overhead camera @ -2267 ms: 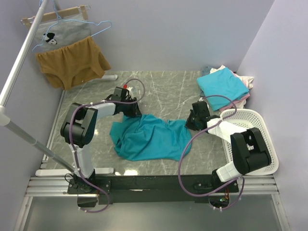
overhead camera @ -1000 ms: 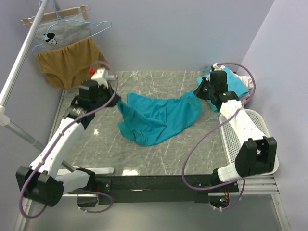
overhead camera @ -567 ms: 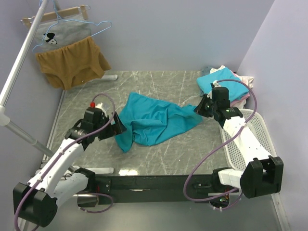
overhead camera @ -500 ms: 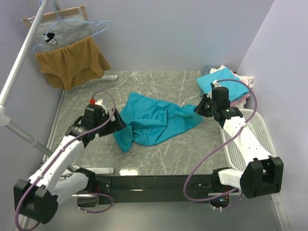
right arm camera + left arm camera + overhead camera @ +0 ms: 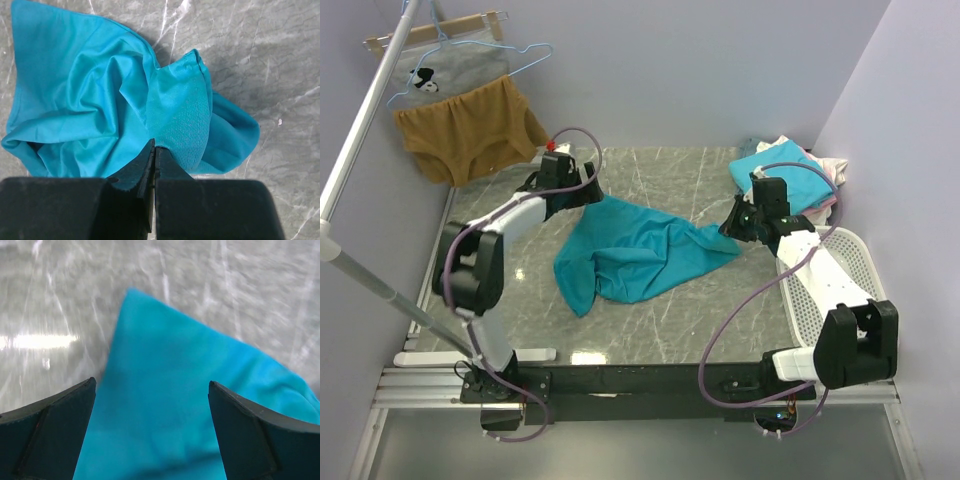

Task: Fold and stack the t-shirts
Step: Flatten out the tshirt

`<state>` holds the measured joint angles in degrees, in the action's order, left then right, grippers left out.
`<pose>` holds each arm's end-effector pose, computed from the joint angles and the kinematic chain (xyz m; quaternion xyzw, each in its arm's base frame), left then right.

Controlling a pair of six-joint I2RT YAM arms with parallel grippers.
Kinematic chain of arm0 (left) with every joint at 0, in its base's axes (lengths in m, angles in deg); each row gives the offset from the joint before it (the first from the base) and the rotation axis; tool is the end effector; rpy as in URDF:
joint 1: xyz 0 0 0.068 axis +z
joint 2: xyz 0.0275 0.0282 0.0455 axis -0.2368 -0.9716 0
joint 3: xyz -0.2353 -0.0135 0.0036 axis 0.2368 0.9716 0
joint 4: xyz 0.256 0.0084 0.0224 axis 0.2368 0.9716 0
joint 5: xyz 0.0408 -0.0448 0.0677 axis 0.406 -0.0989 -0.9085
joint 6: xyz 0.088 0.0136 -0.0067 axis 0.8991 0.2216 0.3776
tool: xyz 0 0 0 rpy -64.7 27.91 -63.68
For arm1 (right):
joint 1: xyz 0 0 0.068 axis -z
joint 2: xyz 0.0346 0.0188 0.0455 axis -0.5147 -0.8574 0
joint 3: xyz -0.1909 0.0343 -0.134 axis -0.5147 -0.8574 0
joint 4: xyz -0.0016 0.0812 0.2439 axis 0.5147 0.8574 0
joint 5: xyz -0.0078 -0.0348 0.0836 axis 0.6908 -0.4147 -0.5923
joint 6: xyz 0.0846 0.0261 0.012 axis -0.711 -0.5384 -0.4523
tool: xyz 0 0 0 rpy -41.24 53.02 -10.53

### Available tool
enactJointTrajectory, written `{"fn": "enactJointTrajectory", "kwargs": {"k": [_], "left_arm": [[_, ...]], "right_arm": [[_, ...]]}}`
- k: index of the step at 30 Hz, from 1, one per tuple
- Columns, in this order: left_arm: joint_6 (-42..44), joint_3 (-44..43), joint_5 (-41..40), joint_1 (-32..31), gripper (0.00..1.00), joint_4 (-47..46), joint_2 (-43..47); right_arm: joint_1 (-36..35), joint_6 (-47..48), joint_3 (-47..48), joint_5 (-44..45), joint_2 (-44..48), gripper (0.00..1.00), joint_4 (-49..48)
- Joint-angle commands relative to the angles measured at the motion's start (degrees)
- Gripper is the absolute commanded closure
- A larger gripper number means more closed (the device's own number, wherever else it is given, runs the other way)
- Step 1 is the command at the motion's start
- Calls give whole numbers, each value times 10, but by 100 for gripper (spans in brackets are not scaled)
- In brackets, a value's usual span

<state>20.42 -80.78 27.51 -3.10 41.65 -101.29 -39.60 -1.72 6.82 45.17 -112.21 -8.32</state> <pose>0.4093 -0.1267 0.1751 -0.0798 0.8930 -0.1845 0.4026 0.3158 0.0629 0.2043 0.0835 0.9114 0.1917 0.3545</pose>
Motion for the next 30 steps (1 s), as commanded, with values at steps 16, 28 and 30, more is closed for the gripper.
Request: {"fn": "enactJointTrajectory", "kwargs": {"k": [16,28,30], "left_arm": [[67,-186,138,38,16,-40,-227],[67,-165,189,40,99,-43,-236],[68,-163,186,42,99,-44,-214]], "right_arm": [[-3,9,36,-22,-64,100,-36],[-3,19,80,-7,-86,100,-26],[-3,24,93,0,-86,100,-19]]}}
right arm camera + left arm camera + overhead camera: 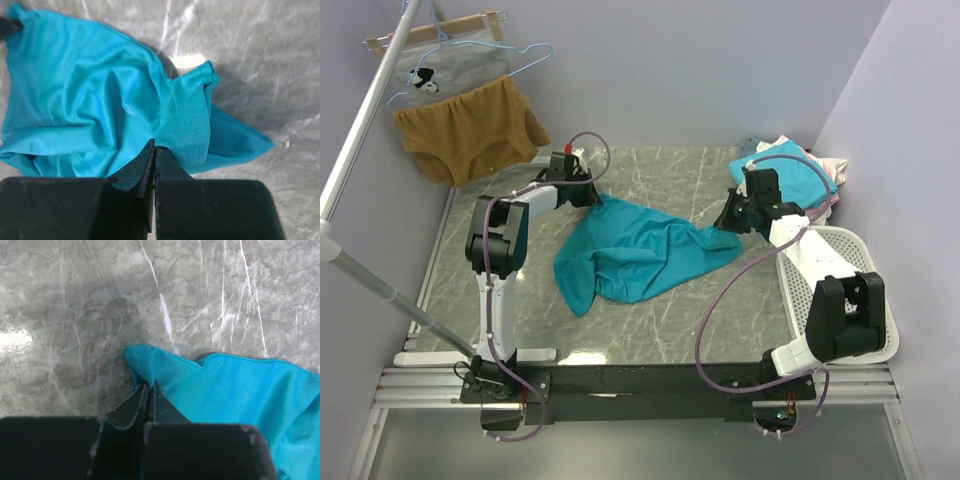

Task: Fold and stack the t-shirts
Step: Flatten out the tshirt

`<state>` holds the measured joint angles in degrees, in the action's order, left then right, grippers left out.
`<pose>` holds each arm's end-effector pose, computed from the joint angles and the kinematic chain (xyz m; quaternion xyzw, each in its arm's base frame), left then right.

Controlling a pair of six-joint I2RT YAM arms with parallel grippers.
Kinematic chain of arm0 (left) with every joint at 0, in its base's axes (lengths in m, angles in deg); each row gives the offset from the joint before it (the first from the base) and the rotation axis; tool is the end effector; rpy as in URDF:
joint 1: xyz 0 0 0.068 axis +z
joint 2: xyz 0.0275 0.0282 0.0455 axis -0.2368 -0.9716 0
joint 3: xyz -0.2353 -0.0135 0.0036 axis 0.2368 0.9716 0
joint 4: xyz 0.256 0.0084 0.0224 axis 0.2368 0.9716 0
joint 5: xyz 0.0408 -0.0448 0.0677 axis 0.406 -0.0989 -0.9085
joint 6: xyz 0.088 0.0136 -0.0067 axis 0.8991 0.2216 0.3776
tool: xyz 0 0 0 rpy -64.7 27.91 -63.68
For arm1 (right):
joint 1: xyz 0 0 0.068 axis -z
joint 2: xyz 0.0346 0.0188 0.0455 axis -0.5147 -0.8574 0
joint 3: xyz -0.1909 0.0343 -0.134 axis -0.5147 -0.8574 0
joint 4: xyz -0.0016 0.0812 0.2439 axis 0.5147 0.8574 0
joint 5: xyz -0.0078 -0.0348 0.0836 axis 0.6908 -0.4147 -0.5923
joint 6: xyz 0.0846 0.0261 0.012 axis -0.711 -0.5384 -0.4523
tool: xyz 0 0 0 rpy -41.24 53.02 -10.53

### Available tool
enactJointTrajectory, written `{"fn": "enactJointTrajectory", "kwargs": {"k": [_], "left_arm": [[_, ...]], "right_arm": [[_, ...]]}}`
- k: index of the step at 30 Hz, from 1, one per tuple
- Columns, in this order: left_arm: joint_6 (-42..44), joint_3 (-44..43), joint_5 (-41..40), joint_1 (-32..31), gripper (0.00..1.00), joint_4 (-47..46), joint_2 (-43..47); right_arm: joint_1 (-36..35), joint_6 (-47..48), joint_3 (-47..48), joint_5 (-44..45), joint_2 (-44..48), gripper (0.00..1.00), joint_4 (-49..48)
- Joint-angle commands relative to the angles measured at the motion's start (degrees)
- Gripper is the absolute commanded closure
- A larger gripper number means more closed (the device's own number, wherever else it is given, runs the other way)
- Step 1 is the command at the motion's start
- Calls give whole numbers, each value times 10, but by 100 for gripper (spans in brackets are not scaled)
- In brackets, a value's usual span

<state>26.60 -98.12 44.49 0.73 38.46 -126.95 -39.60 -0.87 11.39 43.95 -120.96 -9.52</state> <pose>0.4767 -0.1366 0.0912 -0.0036 0.9054 -0.2640 0.3326 0.3410 0.0684 0.1869 0.0762 0.9211 0.1928 0.3296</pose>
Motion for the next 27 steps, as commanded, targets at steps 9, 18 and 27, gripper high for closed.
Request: {"fn": "enactJointTrajectory", "kwargs": {"k": [9,18,27], "left_arm": [[16,-8,26,15,99,44,211],[36,-15,18,16,99,108,464],[19,-8,47,16,99,181,668]], "right_arm": [[-3,20,118,44,32,100,30],[-2,39,207,64,157,100,65],[-2,33,300,41,274,100,107]]}}
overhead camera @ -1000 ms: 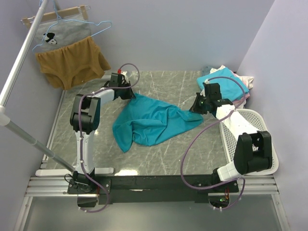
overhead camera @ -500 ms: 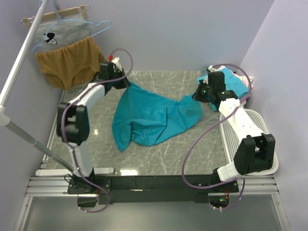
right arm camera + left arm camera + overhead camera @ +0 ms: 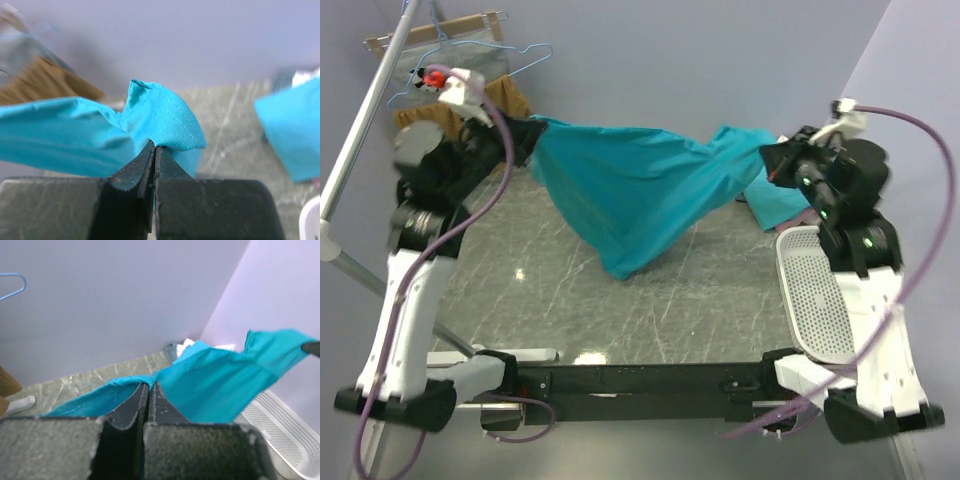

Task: Fold and stack the t-shirts
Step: Flatten out the tshirt

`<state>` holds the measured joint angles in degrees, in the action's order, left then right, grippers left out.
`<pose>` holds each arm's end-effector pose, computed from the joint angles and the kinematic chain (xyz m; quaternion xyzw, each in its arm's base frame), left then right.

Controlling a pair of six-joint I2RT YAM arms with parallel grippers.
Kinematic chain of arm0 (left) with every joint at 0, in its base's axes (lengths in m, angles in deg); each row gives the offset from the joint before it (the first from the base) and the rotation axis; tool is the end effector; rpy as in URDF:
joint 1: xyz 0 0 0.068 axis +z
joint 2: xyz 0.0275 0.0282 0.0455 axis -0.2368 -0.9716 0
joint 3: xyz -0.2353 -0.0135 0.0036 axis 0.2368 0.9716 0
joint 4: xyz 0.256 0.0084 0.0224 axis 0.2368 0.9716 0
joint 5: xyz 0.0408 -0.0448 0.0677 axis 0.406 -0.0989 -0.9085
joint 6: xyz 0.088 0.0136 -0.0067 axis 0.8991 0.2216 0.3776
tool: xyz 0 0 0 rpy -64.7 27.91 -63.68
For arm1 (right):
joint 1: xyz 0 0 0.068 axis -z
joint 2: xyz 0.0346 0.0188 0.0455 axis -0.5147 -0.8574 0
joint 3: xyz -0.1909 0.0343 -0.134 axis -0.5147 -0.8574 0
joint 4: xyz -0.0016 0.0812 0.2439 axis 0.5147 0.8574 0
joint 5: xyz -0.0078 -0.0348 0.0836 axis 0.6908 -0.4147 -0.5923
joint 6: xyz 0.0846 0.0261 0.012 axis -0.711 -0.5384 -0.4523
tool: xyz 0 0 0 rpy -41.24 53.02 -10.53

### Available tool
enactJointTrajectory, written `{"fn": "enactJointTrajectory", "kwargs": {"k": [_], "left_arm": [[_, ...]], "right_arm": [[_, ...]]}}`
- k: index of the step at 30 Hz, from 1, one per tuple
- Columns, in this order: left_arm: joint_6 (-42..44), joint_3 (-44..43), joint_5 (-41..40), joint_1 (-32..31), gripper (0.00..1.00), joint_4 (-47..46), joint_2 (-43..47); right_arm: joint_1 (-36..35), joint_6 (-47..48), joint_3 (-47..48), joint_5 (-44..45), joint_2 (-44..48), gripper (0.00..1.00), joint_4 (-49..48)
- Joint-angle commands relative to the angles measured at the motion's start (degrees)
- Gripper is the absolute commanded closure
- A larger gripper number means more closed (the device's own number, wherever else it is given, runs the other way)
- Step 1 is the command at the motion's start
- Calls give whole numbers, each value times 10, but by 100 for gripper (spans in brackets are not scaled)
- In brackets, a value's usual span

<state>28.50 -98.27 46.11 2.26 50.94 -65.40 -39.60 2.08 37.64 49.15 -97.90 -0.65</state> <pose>0.2609 -0.0816 0.4898 0.0854 0.6624 -0.3143 0.6747 0.2505 0.0475 0.4541 0.0340 0.7417 0.2067 0.6371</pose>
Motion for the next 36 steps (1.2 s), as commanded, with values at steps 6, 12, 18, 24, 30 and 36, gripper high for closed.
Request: {"fn": "enactJointTrajectory", "kwargs": {"k": [6,12,18,24,30,36], "left_arm": [[-15,-12,71,1,99,119,157],[-44,-39,112,1,99,149,205],[-52,-65,84,1,99,196,209],[-44,42,-3,1,99,187,191],[-50,212,-87,1,99,60,135],[-62,295,-156,2,99,-32,-15]], "right_arm": [[-2,-4,55,-70,128,100,30],[-2,14,111,-103,192,96,75],[-2,5,105,-105,207,94,57],[-2,0,-10,-89,143,96,-7],[-2,-17,-144,-60,38,99,-120],[-2,-30,-182,-38,-118,99,-185]]}}
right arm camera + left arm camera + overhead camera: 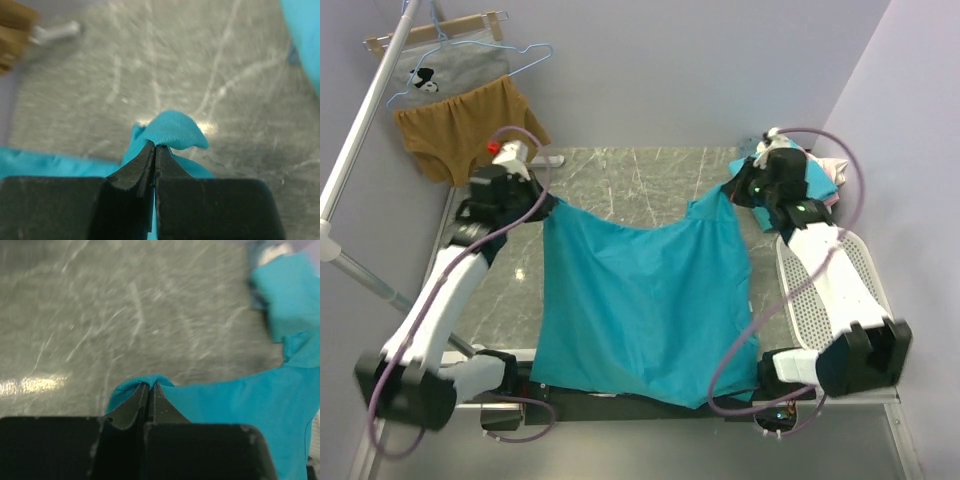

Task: Fold and stack the t-shirts
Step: Flatten out the tshirt

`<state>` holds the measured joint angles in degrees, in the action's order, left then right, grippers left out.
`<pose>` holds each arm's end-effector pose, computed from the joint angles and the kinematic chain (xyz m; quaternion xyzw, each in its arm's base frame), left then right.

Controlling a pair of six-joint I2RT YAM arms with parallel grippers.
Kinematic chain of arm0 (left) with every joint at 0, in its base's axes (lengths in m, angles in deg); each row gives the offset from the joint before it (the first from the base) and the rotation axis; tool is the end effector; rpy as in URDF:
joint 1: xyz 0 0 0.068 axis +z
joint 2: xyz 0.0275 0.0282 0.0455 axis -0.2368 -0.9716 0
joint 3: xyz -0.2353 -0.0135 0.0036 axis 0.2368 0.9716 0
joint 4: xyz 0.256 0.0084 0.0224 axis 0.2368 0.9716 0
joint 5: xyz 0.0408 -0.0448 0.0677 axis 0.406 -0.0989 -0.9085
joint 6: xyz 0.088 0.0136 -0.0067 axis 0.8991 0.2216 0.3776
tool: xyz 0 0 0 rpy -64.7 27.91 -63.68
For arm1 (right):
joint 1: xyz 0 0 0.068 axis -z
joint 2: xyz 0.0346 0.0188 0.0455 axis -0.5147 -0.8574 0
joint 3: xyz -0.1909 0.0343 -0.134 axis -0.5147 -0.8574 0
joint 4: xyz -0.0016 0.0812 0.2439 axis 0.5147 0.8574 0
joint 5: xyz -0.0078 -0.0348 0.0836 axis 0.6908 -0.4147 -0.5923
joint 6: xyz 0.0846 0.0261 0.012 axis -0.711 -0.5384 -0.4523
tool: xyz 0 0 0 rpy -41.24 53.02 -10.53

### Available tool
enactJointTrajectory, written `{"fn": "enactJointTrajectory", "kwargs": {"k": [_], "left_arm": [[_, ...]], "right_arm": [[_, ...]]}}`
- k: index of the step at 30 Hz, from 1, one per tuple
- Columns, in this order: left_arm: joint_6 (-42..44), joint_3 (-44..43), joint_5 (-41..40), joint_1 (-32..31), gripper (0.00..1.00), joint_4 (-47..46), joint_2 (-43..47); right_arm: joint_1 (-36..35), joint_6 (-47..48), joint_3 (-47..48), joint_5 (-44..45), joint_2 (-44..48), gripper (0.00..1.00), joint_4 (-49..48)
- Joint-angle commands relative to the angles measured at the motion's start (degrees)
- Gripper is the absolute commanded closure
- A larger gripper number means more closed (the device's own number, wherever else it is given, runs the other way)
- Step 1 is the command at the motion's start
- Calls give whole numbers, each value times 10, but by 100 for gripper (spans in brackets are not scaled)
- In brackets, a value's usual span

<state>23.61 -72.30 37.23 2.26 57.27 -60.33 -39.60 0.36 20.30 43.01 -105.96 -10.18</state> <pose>0.2814 -0.0737 0.3308 -0.0372 0.8190 -0.2573 0.5115 0.3154 0.0658 0.3298 0.0309 0.8247 0.2347 0.5137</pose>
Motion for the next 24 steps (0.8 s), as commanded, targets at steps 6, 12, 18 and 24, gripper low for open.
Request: {"fn": "enactJointTrajectory", "kwargs": {"k": [6,12,18,24], "left_arm": [[-41,-19,-100,22,99,-156,-263],[-46,-126,-79,34,99,-174,-446],[-51,-126,-117,58,73,-198,-485],[-59,-74,-165,67,1,-204,-409]], "right_arm": [[-2,-22,52,28,-212,100,-118],[-2,-8,113,81,-319,97,-134],[-3,1,117,155,-354,30,-150],[-3,8,34,196,-268,19,-159]]}}
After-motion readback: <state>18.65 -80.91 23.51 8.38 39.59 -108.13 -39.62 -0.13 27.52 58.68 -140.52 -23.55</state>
